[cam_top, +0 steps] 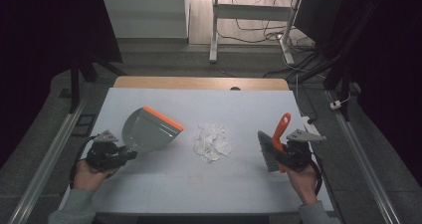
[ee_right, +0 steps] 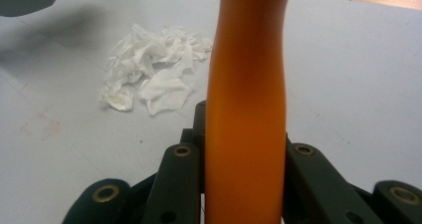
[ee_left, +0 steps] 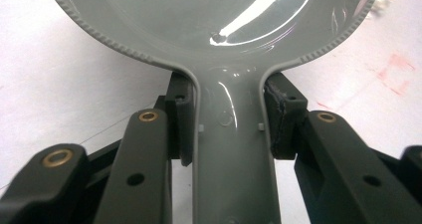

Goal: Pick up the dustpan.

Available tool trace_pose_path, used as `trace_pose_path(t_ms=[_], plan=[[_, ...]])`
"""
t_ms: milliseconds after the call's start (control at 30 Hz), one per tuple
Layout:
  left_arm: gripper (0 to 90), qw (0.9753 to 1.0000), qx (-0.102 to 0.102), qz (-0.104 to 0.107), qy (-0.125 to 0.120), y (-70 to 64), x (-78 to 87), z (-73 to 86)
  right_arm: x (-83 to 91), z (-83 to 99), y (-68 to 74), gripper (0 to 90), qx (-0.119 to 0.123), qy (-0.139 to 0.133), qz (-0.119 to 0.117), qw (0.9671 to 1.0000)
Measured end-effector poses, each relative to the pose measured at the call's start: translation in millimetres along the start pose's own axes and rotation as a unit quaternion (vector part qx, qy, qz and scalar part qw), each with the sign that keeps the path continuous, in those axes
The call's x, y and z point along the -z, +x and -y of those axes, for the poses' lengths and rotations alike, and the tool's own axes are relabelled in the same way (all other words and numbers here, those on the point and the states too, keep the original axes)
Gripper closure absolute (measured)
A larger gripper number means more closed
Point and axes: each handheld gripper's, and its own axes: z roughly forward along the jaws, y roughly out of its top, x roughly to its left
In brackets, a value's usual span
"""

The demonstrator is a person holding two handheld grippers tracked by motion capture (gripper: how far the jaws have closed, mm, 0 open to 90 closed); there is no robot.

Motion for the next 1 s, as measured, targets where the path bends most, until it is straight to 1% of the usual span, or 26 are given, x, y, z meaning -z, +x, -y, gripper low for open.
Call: trace_pose_path(t_ms=[200,300,333,400,433,567,700,767,867,1000], plan=[[62.3,0.9994,-0.031,0.014,0.009,-5.9,3.5,1.4,-0.5,0.4,-0.2,76.3,0.000,0.000,0.000,1.0000],[62.3,0.9987,-0.042,0.025,0.014,-8.1,5.5,2.5,-0.7,0.8,0.2,76.3,-0.002,0.002,0.000,1.0000],[62.3,0.9984,-0.044,0.031,0.016,-8.4,6.4,3.6,-0.8,0.9,0.4,76.3,-0.002,0.002,-0.001,1.0000],[62.3,0.9980,-0.039,0.049,0.012,-8.9,8.0,7.8,-1.1,0.9,0.8,76.3,-0.002,0.001,-0.001,1.0000],[62.3,0.9977,-0.041,0.053,0.012,-9.4,8.8,9.9,-0.8,0.7,1.2,76.3,0.000,0.001,0.000,1.0000],[62.3,0.9971,-0.053,0.050,0.022,-10.5,10.3,14.8,-0.4,0.2,0.9,76.3,0.001,-0.001,-0.001,1.0000],[62.2,0.9963,-0.049,0.063,0.030,-8.9,10.5,18.2,-1.3,0.7,1.0,76.3,0.001,0.000,-0.001,1.0000],[62.3,0.9961,-0.053,0.063,0.034,-9.0,9.8,19.0,-1.5,0.4,1.0,76.3,0.001,0.001,-0.002,1.0000],[62.2,0.9948,-0.064,0.068,0.040,-10.0,8.3,19.6,-1.7,0.5,1.3,76.3,0.001,0.000,-0.002,1.0000],[62.3,0.9931,-0.079,0.067,0.054,-12.3,5.5,19.8,-1.1,-0.1,2.0,76.3,0.002,0.000,-0.002,1.0000]])
